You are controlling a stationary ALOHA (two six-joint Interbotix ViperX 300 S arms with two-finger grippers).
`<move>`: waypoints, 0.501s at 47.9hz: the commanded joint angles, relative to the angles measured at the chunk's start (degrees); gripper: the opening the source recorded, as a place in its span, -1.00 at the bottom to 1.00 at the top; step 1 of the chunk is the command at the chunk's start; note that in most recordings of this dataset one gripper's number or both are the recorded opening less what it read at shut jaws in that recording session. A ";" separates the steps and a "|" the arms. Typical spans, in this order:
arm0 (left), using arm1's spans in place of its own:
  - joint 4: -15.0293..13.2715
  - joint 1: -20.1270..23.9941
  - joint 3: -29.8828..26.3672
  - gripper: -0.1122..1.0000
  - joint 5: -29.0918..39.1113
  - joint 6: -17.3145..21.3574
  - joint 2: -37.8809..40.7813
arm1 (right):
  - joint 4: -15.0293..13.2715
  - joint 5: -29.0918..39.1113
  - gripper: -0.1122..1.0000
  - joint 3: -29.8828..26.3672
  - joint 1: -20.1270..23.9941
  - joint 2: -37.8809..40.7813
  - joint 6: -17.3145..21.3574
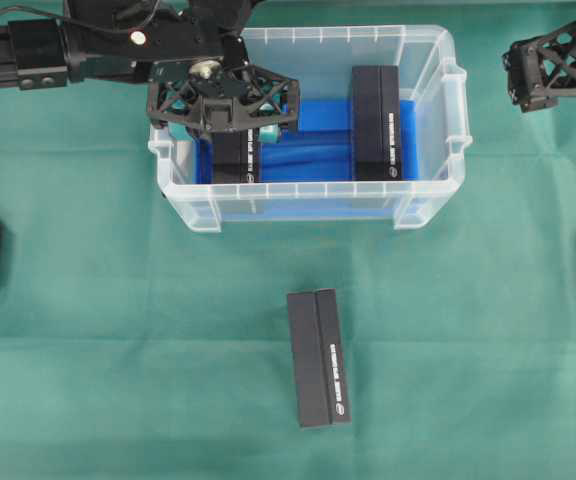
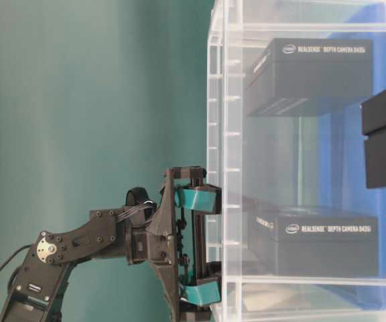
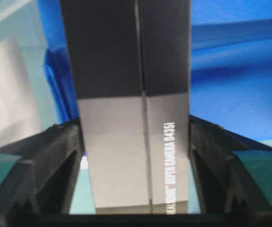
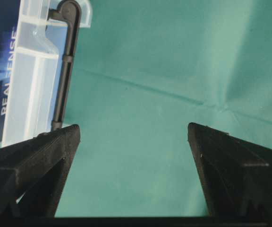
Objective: Take out the box from the case.
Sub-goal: 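Lower the left gripper around the left box and close on it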
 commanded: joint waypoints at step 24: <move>-0.53 -0.18 -0.70 0.29 -0.44 0.00 -0.97 | 0.00 -0.26 0.87 -0.62 0.70 -0.62 0.00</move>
